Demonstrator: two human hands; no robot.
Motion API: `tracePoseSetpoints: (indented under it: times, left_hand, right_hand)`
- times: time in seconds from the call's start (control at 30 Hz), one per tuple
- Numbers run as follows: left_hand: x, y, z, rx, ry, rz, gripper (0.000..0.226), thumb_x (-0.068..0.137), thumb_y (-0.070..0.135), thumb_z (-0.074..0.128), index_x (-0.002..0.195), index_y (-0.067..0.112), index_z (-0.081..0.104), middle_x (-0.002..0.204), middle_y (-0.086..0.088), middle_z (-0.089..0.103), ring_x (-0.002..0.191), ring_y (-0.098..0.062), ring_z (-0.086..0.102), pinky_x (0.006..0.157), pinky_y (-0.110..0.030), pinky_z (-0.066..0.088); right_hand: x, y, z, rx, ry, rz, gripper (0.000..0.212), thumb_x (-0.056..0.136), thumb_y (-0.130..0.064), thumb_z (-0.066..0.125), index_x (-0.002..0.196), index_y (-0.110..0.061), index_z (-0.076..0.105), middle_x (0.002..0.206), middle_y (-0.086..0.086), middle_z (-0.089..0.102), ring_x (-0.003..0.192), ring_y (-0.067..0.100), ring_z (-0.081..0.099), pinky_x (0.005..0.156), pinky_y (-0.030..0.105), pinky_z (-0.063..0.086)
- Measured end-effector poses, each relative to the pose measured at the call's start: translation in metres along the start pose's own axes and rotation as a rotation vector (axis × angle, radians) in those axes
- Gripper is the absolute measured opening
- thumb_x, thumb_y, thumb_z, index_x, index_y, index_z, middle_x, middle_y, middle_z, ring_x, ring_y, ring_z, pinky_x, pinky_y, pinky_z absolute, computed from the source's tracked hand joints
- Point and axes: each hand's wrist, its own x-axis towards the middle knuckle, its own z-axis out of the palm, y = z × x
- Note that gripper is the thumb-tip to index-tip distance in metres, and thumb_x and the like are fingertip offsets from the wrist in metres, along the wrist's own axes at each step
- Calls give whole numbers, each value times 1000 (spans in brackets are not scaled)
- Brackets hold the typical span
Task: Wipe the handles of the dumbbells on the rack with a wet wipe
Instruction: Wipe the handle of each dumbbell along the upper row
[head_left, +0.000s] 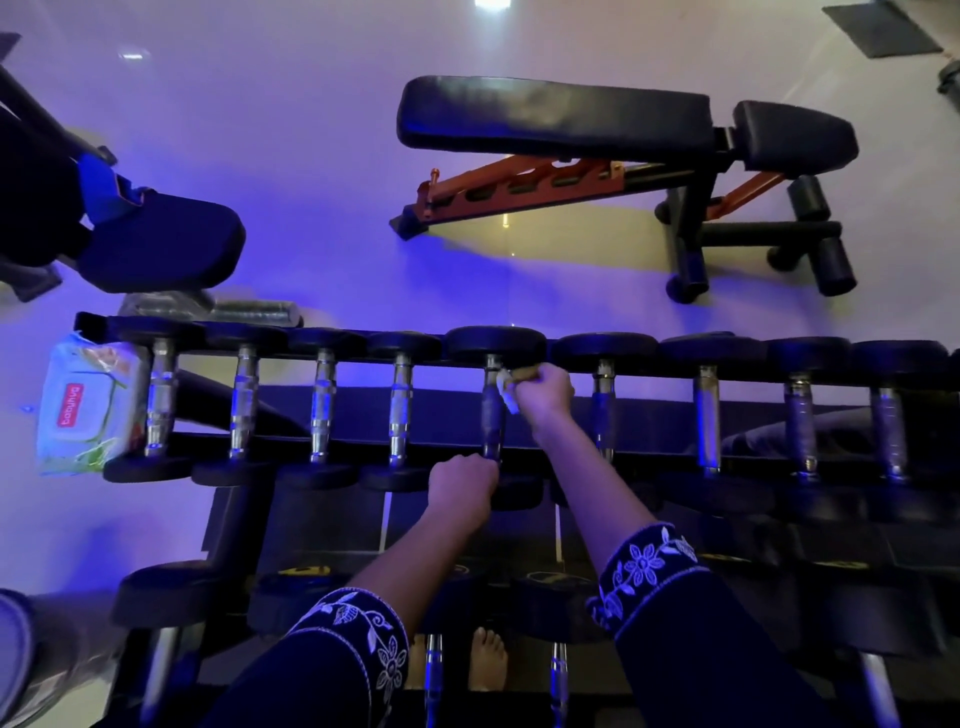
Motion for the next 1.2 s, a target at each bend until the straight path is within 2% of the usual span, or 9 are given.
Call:
tracePoseSetpoints:
  times: [0.07,0.2,0.4,0.5,0.6,0.7,0.87,1.0,1.2]
  left_hand:
    - [-1,0,-1,2,10,3,28,93,3,50,116,13,62,117,-7,65,111,-29,61,75,-33,43]
    - [0,0,1,-3,25,17,26,95,4,48,114,14,63,115,-6,66,109,-28,62,73,-33,42]
    - [-3,-4,1,19,53,36,21,94,5,49,107,13,64,106,-5,67,100,-26,64,68,-32,42]
    - [-5,-5,0,17,50,42,23,93,3,50,108,13,63,107,-6,67,102,-28,64,69,-33,43]
    - [-5,-6,0,27,36,51,21,93,4,51,108,13,63,108,-6,67,102,-27,64,70,-32,43]
    - [-4,-11,1,70,46,99,16,93,9,54,105,14,64,106,-5,68,100,-26,65,70,-32,43]
    - [-2,-25,0,104,33,141,18,86,16,58,104,17,64,105,-4,68,102,-28,65,71,-32,38]
    - [0,-36,7,29,-3,153,25,83,20,60,107,21,63,103,-3,68,98,-28,65,73,-34,48]
    - [0,-35,17,25,48,142,26,88,21,60,113,17,59,111,-4,66,103,-28,64,82,-35,47]
  right_hand:
    - [-4,0,-2,-108,16,-74,9,72,-1,66,70,-10,67,65,-2,63,62,10,54,60,20,43]
    - [-36,31,-11,-393,-50,-291,5,70,-6,71,66,-9,72,68,5,69,65,14,59,59,19,38]
    - [-34,0,-4,-837,-158,-685,14,80,-4,52,81,-2,66,87,15,57,81,33,57,62,31,39]
    - [-19,-21,-1,-1046,-100,-777,22,84,-6,49,99,-8,65,93,13,60,87,33,59,64,32,43]
    - [-34,-11,1,-1219,-215,-840,17,86,-6,46,93,-8,62,97,12,57,86,33,59,62,34,39]
    - [-46,2,0,-1247,-417,-884,16,89,-10,47,89,-7,63,97,10,56,88,32,59,63,34,37]
    - [-16,-33,-1,-1283,-255,-862,17,84,-4,49,91,-8,63,95,10,59,87,32,60,62,32,38]
    - [-28,-15,0,-1392,-515,-949,13,86,-7,49,86,-9,62,94,9,57,83,30,60,61,34,43]
    - [-14,4,-12,-1055,-390,-854,22,87,-17,51,100,-14,69,99,6,61,92,30,60,74,40,51]
